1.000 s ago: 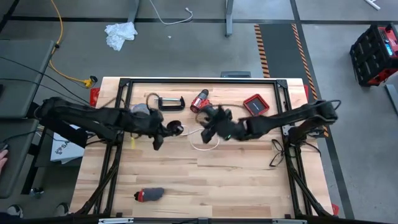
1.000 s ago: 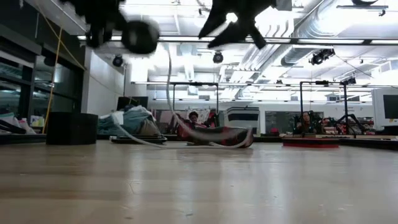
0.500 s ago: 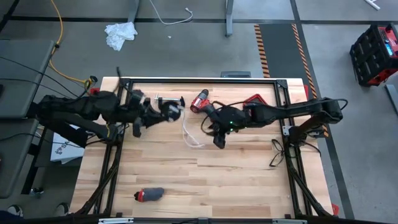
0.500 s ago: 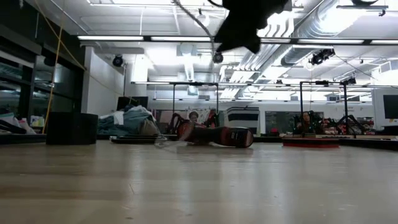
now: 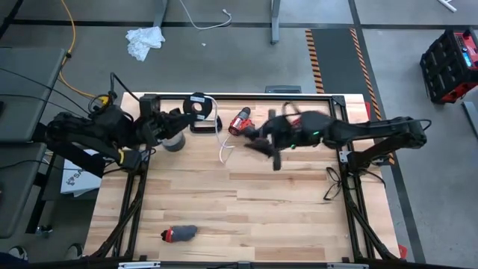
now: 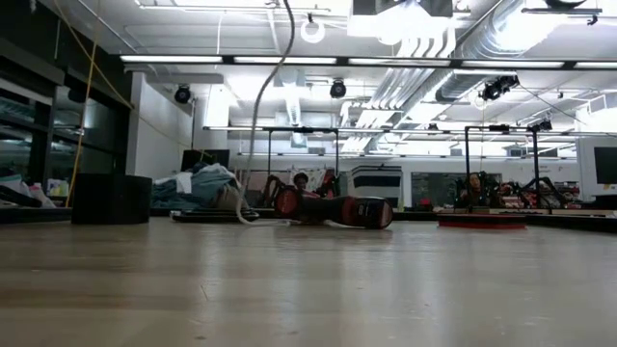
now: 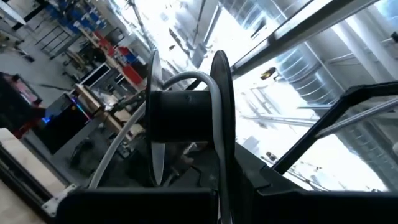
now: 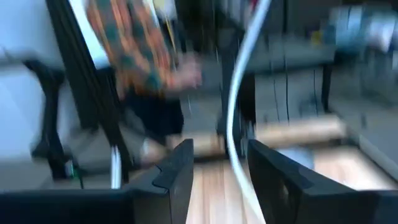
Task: Coil cords
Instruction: Coil the white cable wire into the black spool
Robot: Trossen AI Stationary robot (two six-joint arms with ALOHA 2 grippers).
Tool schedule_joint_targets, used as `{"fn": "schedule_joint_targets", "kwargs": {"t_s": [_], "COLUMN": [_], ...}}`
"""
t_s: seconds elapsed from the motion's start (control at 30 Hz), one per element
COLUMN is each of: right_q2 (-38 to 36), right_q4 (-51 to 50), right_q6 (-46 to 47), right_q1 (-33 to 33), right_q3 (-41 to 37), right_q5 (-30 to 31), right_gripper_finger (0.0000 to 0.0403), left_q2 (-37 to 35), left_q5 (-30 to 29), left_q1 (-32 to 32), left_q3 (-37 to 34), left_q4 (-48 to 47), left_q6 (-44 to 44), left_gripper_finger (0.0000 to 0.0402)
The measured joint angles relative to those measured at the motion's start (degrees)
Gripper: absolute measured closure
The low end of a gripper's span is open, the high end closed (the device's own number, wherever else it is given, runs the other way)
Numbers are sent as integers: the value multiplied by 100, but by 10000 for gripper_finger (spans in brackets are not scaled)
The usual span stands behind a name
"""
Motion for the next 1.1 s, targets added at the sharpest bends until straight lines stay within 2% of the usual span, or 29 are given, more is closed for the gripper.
{"fn": "schedule_joint_targets", "kwargs": {"t_s": [0.23,0.4,0.47,0.53,0.63,0.73,0.83,1.0,1.1], "right_q2": [-207,-6,61,55,46,123,292,794,1144], "right_q4": [932,932,802,446,-506,-1306,-1670,-1145,-1218], "right_q6": [-106,-154,-156,-64,133,362,391,220,76], "right_q1": [0,0,2,2,0,64,204,383,425], "right_q3": [20,307,380,418,431,424,424,427,678], "right_q5": [373,418,421,563,828,831,811,898,1155], "right_gripper_finger": [259,259,259,259,259,259,259,259,259], "left_q2": [64,60,48,31,62,116,186,479,761], "left_q5": [208,282,203,27,-169,-206,-202,-259,-266], "left_q1": [-35,58,87,110,88,-60,-231,-393,-421], "left_q3": [-2,0,1,4,-7,-7,-7,-4,83], "left_q4": [102,-10,-604,-1740,-3641,-4859,-5310,-5248,-5298], "left_q6": [263,391,632,784,615,555,994,2100,2739], "left_gripper_finger": [399,399,399,399,399,399,399,399,399]}}
